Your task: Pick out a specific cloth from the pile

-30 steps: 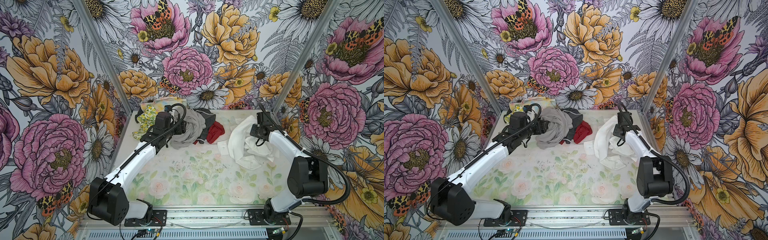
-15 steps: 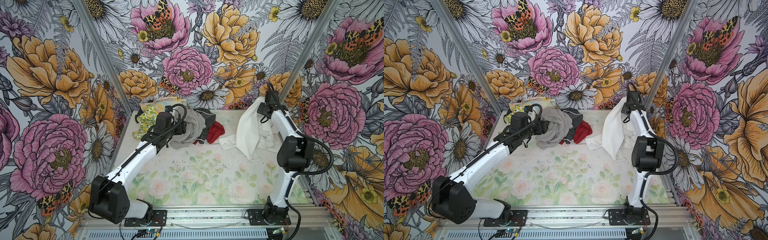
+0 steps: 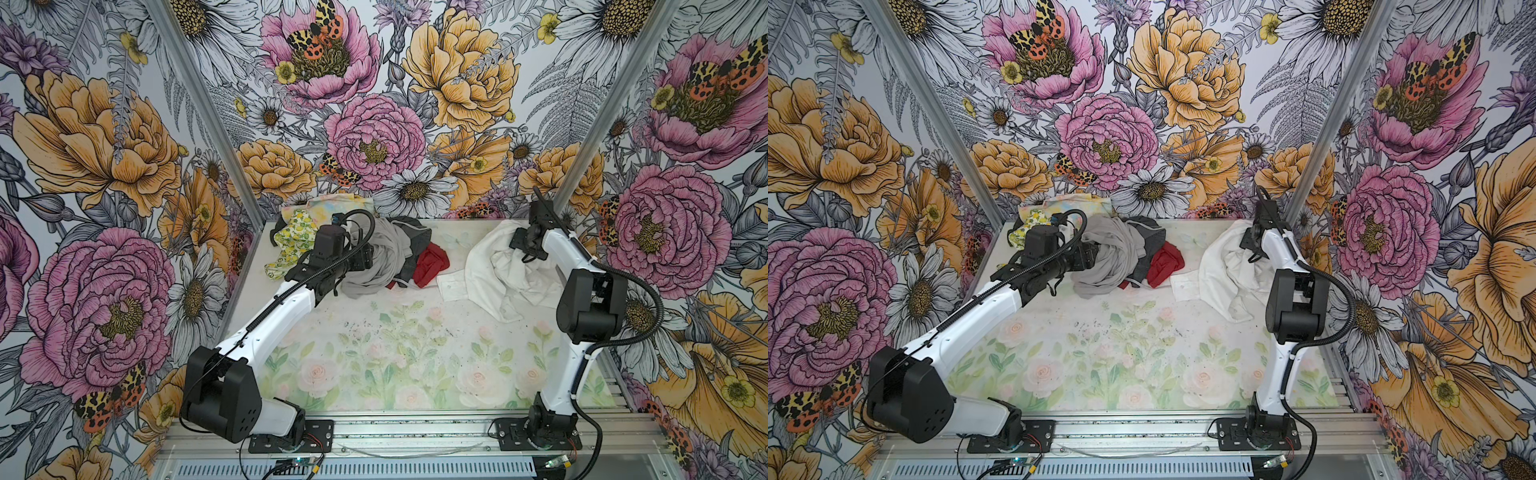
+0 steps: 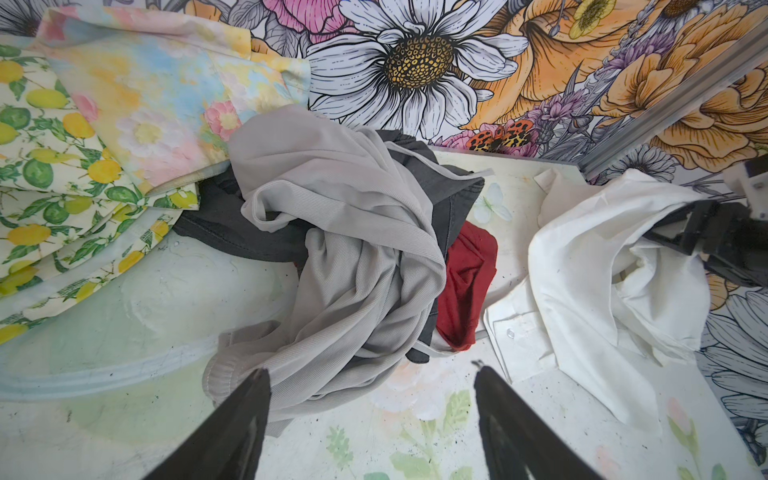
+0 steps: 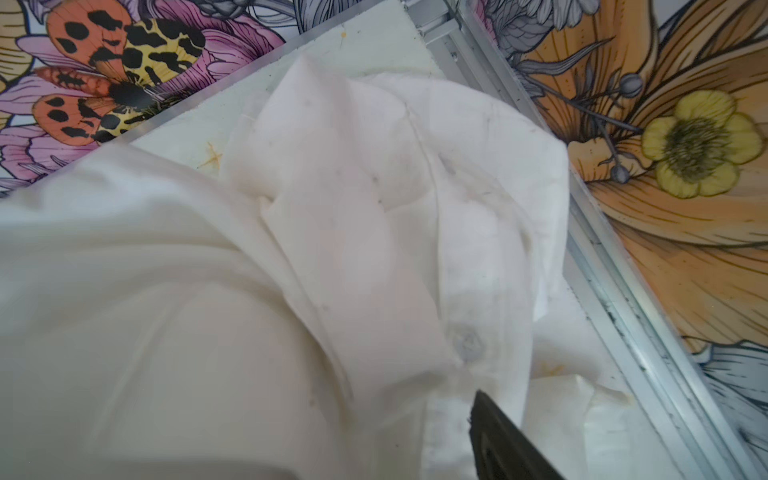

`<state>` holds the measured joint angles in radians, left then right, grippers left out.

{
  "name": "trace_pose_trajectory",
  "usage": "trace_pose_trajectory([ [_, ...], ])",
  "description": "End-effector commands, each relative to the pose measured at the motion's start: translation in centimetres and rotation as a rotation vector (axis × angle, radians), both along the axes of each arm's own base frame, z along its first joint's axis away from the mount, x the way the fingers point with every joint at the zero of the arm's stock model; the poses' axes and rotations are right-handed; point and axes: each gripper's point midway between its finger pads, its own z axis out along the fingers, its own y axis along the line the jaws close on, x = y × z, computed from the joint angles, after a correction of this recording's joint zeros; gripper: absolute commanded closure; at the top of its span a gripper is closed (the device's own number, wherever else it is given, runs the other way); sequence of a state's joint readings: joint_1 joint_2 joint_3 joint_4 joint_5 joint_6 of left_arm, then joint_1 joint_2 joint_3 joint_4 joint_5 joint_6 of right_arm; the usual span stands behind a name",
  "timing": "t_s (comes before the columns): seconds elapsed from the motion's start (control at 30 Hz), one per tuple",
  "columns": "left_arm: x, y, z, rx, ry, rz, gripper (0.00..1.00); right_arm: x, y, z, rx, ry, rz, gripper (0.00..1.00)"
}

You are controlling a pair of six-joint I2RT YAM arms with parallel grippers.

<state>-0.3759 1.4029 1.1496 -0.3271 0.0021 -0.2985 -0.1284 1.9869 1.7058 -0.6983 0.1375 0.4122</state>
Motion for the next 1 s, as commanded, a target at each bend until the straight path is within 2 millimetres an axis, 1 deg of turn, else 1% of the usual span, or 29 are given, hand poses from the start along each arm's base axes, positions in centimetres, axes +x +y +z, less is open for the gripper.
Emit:
trace_pose_trajectory([
  [0.0, -0.4, 0.2, -0.3, 0.035, -0.004, 0.0, 0.21, -1.4, 0.1, 10.0, -0.015, -0.217, -0.02, 0.2],
  [0.07, -0.5, 0.3, -0.2, 0.038, -0.008, 0.001, 0.21, -2.6, 0.4, 12.4, -0.02, -0.267, -0.02, 0.17],
  [0.13, -0.5, 0.4, -0.1, 0.041, -0.011, 0.004, 0.2, -4.0, 0.8, 14.2, -0.034, -0.302, -0.024, 0.16],
  [0.2, -0.5, 0.4, -0.1, 0.041, -0.013, 0.003, 0.2, -5.2, 1.6, 15.2, -0.04, -0.323, -0.006, 0.16],
  [0.23, -0.5, 0.4, 0.0, 0.037, -0.013, 0.002, 0.2, -5.6, 2.3, 15.3, -0.045, -0.323, 0.009, 0.16],
  [0.27, -0.5, 0.4, 0.0, 0.036, -0.014, 0.0, 0.2, -6.3, 3.2, 15.7, -0.062, -0.329, 0.029, 0.16],
  [0.3, -0.5, 0.3, 0.1, 0.035, -0.016, 0.0, 0.2, -6.8, 4.6, 15.8, -0.08, -0.329, 0.061, 0.16],
  [0.33, -0.6, 0.4, 0.2, 0.038, -0.018, 0.0, 0.21, -7.6, 6.1, 15.4, -0.091, -0.323, 0.094, 0.17],
  [0.37, -0.6, 0.5, 0.1, 0.044, -0.018, 0.002, 0.2, -8.3, 8.1, 15.1, -0.088, -0.325, 0.137, 0.18],
  [0.4, -0.5, 0.6, 0.1, 0.05, -0.02, 0.007, 0.2, -9.0, 9.6, 14.5, -0.079, -0.322, 0.168, 0.19],
  [0.47, -0.5, 0.7, 0.1, 0.055, -0.02, 0.01, 0.2, -10.6, 13.4, 12.2, -0.046, -0.297, 0.254, 0.22],
  [0.5, -0.6, 0.7, 0.1, 0.055, -0.02, 0.01, 0.2, -11.4, 14.9, 11.1, -0.039, -0.281, 0.286, 0.24],
  [0.57, -0.6, 0.7, 0.0, 0.054, -0.017, 0.008, 0.2, -13.2, 17.9, 7.9, -0.035, -0.218, 0.357, 0.26],
  [0.6, -0.6, 0.7, -0.1, 0.055, -0.015, 0.007, 0.2, -13.8, 18.9, 6.6, -0.028, -0.19, 0.376, 0.27],
  [0.67, -0.4, 0.6, -0.1, 0.051, -0.014, 0.005, 0.2, -15.0, 21.4, 3.8, -0.012, -0.146, 0.441, 0.28],
  [0.7, -0.4, 0.5, -0.1, 0.045, -0.012, 0.003, 0.2, -15.2, 22.1, 2.7, -0.013, -0.121, 0.458, 0.29],
  [0.77, -0.3, 0.5, -0.2, 0.034, -0.005, -0.001, 0.2, -15.5, 23.7, -0.3, -0.015, -0.046, 0.499, 0.3],
  [0.83, -0.3, 0.5, -0.2, 0.034, -0.004, 0.0, 0.21, -15.4, 25.2, -2.4, -0.01, -0.001, 0.534, 0.31],
  [0.93, -0.4, 0.7, -0.2, 0.042, -0.007, 0.006, 0.2, -14.4, 26.5, -4.4, -0.031, 0.033, 0.562, 0.31],
  [0.97, -0.4, 0.7, -0.2, 0.041, -0.008, 0.007, 0.2, -13.9, 26.9, -4.7, -0.032, 0.037, 0.572, 0.31],
])
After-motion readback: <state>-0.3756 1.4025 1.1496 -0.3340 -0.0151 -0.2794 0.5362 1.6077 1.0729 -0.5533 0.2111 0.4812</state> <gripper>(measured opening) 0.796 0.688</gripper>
